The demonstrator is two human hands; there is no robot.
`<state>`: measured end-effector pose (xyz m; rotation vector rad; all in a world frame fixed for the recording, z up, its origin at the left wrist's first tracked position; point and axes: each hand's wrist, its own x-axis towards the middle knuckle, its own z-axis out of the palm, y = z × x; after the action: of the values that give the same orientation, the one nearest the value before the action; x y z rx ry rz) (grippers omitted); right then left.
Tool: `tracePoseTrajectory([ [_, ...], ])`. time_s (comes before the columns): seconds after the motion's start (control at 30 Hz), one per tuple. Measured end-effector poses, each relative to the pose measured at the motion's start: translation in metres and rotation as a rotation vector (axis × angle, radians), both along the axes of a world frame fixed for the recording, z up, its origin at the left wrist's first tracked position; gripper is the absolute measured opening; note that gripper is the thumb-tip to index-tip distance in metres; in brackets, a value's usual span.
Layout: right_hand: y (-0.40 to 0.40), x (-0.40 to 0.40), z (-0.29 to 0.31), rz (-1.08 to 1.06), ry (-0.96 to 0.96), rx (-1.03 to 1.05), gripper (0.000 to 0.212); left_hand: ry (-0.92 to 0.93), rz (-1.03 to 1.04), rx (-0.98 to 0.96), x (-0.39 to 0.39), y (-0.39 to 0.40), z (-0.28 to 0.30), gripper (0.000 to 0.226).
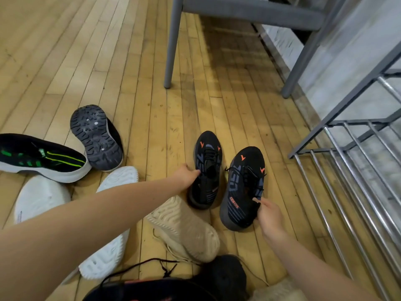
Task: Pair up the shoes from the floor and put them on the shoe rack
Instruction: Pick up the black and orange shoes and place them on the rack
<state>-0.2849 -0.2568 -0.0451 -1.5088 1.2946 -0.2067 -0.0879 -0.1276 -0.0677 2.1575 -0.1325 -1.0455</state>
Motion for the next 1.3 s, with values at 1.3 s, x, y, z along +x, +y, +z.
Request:
tracePoseTrajectory([
  [1.3,0.019,0.078,-0.027,0.311,0.169,0.052,0.056,0.162,0.401,-0.287,0.037,0.079,0.037,0.064],
])
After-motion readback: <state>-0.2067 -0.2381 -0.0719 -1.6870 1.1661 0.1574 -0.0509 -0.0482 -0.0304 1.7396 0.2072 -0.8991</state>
